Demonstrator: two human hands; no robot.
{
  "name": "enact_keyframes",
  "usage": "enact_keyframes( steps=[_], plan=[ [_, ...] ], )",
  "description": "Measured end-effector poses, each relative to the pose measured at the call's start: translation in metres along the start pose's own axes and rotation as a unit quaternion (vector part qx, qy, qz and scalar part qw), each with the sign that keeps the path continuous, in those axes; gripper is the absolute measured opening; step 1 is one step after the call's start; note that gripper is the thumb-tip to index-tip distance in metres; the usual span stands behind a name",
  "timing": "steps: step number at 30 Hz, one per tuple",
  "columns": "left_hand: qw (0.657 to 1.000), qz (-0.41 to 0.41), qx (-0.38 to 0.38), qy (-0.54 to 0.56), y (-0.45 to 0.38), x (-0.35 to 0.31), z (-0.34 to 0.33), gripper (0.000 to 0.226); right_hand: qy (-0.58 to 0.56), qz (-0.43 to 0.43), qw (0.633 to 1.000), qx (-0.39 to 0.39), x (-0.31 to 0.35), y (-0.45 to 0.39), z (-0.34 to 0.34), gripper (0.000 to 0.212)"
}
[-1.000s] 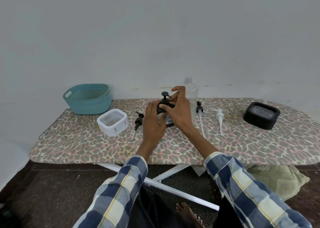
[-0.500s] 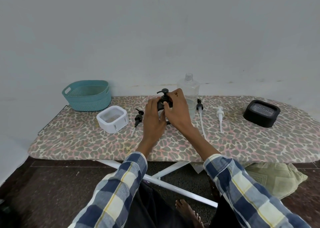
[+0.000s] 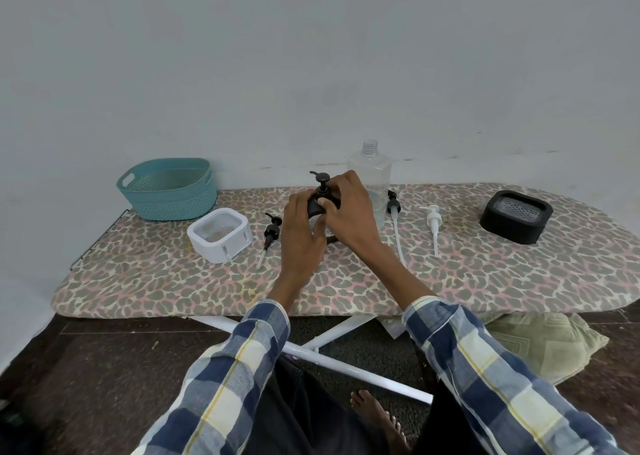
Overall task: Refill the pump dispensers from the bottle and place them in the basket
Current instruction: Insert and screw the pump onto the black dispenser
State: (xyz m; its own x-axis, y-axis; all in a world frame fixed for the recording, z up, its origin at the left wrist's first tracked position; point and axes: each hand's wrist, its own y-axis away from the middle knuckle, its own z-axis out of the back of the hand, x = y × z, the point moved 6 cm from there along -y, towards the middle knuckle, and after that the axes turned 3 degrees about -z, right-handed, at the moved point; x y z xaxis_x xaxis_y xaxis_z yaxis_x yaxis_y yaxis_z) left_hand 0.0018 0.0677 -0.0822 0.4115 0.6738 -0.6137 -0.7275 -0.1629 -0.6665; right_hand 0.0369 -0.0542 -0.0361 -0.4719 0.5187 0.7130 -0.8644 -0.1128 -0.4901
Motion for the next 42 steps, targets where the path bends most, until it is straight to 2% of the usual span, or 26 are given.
enact_keyframes(
  steps=[4,7,11,14,18,22,28,34,37,42],
  plan=[
    [1.000,0.006,0.004,-0.004,0.002,-0.005,0.002,0.044,-0.014,-0.019,0.999,-0.029,-0.003,0.000,0.003,0.035],
    [1.000,0.020,0.007,0.004,-0.001,-0.004,0.003,0.043,-0.016,0.001,1.000,-0.011,-0.001,0.002,0.001,0.029],
    [0.999,0.022,0.028,0.037,-0.008,-0.002,0.010,0.041,-0.011,0.025,0.999,0.037,0.004,0.004,0.002,0.040],
    [0.997,0.029,0.050,0.042,-0.012,-0.001,0.021,0.041,0.013,0.012,0.997,0.080,0.005,-0.004,0.002,0.032],
    [0.996,0.043,0.075,0.031,-0.008,0.007,0.035,0.044,-0.050,-0.019,0.990,0.132,0.009,-0.004,0.000,0.031],
    [0.991,0.083,0.103,0.022,-0.010,0.010,0.038,0.047,-0.060,-0.018,0.991,0.117,0.014,0.002,-0.007,0.032],
    [0.993,0.061,0.098,-0.031,-0.005,0.003,0.030,0.034,-0.113,-0.057,0.990,0.054,0.008,0.008,-0.003,0.035],
    [0.992,0.077,0.098,-0.003,-0.001,0.011,0.027,0.035,-0.075,-0.035,0.987,0.135,0.008,0.003,0.000,0.040],
    [0.992,0.077,0.097,0.009,-0.001,0.011,0.024,0.037,-0.075,-0.039,0.985,0.149,0.005,0.002,0.001,0.040],
    [0.993,0.086,0.081,0.018,0.002,0.010,0.024,0.036,-0.094,-0.069,0.991,0.070,0.008,0.008,-0.003,0.038]
  ],
)
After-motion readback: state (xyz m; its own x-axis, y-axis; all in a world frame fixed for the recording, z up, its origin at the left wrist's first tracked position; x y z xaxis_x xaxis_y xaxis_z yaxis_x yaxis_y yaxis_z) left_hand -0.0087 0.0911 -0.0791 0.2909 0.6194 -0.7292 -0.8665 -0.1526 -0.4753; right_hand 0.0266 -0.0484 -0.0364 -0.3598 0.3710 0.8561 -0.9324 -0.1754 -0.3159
